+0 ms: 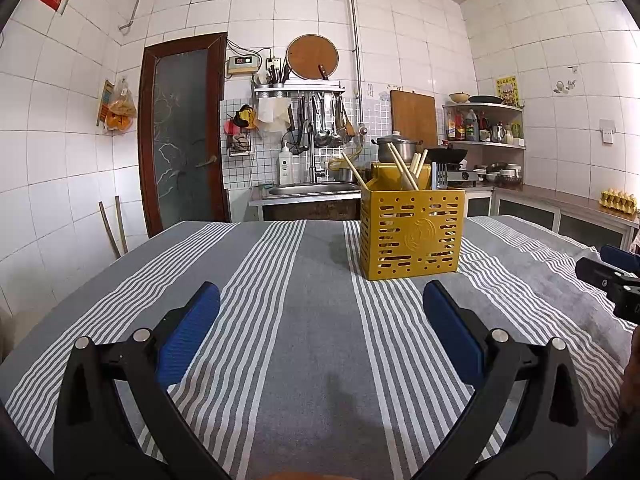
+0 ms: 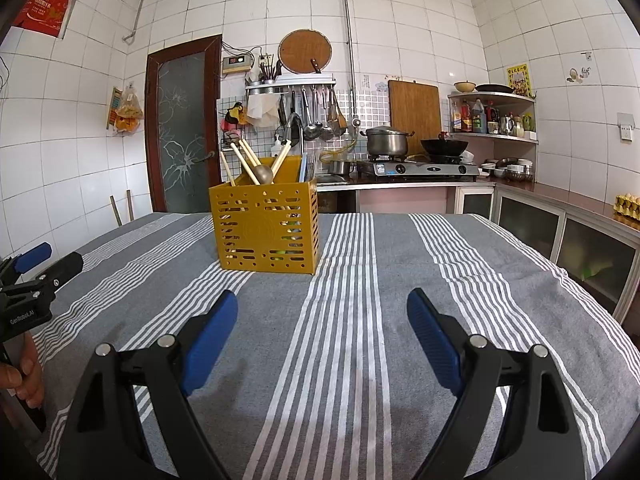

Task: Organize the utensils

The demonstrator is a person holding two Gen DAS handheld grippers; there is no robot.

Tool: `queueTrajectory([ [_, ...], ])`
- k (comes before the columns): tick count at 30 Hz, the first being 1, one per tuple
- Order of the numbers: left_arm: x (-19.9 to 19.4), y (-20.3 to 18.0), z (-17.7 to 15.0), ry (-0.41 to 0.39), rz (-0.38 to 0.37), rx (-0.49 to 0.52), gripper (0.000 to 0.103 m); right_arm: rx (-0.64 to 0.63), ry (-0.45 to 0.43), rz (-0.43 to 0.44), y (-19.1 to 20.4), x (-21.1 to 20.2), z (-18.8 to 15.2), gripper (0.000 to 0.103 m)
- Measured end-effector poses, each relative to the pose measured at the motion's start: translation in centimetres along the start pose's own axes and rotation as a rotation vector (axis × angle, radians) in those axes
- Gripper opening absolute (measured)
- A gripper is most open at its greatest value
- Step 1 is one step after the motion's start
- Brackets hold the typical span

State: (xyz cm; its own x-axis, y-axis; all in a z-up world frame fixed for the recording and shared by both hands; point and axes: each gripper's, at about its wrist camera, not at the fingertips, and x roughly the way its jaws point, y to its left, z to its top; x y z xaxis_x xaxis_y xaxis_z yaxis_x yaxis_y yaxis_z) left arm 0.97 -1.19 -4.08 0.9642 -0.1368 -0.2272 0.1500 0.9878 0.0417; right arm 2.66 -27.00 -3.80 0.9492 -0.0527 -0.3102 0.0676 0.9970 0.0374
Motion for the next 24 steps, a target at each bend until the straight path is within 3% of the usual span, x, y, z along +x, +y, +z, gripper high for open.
queueTrajectory([
  [24, 0.01, 0.42, 0.11, -0.003, 0.003, -0.006, 0.098, -0.001, -0.001, 0.000, 0.02, 0.05, -0.06, 0.086],
])
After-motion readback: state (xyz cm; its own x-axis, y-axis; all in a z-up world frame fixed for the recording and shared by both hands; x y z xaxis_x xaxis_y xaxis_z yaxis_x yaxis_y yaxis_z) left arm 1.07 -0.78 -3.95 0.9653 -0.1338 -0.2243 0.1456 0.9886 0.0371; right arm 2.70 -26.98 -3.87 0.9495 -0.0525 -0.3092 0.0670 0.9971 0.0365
